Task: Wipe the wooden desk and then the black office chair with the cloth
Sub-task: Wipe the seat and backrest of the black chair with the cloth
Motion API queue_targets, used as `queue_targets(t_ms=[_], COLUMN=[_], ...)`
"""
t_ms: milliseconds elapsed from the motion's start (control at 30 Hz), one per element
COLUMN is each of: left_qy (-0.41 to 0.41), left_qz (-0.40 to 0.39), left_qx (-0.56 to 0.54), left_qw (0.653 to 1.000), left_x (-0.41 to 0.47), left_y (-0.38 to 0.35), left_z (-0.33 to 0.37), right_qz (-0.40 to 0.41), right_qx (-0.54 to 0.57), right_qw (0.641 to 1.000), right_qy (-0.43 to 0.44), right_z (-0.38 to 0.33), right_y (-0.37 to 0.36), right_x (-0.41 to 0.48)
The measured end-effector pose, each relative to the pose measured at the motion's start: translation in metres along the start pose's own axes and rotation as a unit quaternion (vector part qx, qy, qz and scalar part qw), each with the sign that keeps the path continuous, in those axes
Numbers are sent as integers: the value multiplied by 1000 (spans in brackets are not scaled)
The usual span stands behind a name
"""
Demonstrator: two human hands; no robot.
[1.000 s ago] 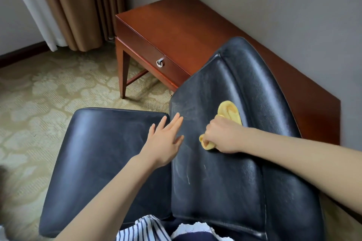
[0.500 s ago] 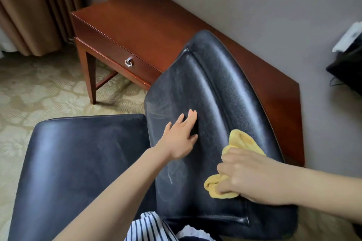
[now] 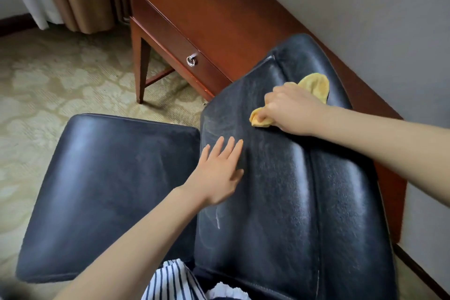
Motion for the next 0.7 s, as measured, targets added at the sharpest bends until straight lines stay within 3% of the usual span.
queue_targets(t_ms=[300, 500, 600, 700], left_qy=[113, 151, 156, 152], left_qz=[1, 8, 13, 32], left_qx=[-67, -86, -92, -91], left_qw=[991, 985, 983, 984], left_x=[-14, -23, -30, -38], left_y=[-5, -6, -5, -3], left_z=[-37, -41, -41, -42], right_qz=[15, 24, -4, -62], right_qx=[-46, -32, -8, 23], right_qw=[997, 997, 997, 998], right_qy=[-58, -73, -73, -20], right_z=[15, -4, -24, -66], right_y=[-6, -20, -28, -48], right_x=[105, 126, 116, 93])
Point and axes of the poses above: each hand's wrist, its own x-axis towards the middle knuckle, its own y-axis out of the back of the hand, z = x × y, the point moved 1 cm from there along x, towards the middle knuckle, and after that the axes turned 12 degrees about x, right-handed, at the moved point
